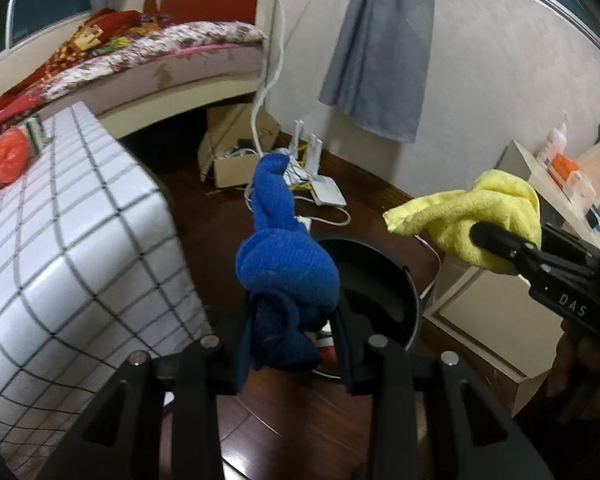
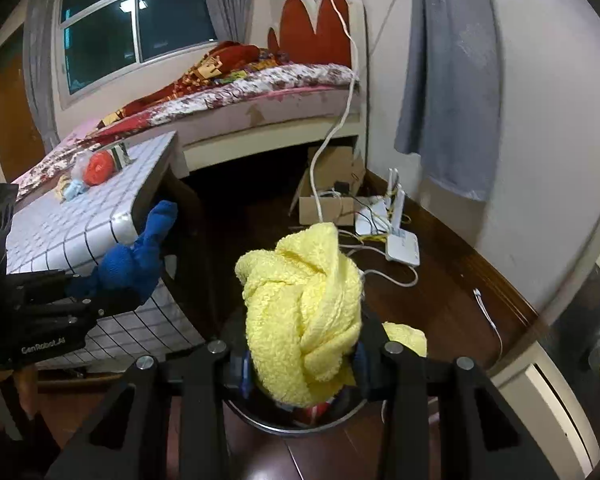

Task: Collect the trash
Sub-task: 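Carry the yellow cloth over the black bin while the left tool carries the blue cloth, then open the right tool to drop the yellow cloth while the left tool drops the blue cloth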

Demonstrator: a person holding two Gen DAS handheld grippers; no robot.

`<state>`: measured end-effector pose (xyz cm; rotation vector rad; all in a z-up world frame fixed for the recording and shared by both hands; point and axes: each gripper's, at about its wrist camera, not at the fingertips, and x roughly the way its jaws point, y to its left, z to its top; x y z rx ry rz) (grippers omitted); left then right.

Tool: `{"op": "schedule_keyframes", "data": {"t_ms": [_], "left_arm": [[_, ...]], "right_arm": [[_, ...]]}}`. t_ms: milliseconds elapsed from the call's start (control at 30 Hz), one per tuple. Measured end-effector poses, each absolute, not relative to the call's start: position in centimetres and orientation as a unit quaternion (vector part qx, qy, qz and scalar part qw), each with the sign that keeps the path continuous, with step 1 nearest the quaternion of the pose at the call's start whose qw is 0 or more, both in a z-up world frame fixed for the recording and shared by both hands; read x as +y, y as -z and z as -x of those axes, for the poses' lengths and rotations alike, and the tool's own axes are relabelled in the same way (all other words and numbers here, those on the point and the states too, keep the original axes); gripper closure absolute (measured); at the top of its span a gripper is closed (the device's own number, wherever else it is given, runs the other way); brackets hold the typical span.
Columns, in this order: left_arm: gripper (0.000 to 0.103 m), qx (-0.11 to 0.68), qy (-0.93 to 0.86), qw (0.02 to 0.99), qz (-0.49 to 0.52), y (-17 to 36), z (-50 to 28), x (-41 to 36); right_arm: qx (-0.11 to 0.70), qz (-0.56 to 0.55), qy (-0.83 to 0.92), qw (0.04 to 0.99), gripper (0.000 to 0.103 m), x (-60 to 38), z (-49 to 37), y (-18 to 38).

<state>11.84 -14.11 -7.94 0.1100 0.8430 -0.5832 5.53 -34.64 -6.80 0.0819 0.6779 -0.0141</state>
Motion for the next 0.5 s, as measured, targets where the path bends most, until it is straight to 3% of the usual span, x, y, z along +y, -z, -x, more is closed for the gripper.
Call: {"op": "schedule_keyframes", "data": {"t_ms": [500], "left_arm": [[0.068, 0.453, 0.311, 0.833, -0.07, 11.1, -13.7, -17.2]], "right_arm": [[0.371, -0.037, 0.0, 0.928, 0.063, -36.2, -6.1, 9.5]]}}
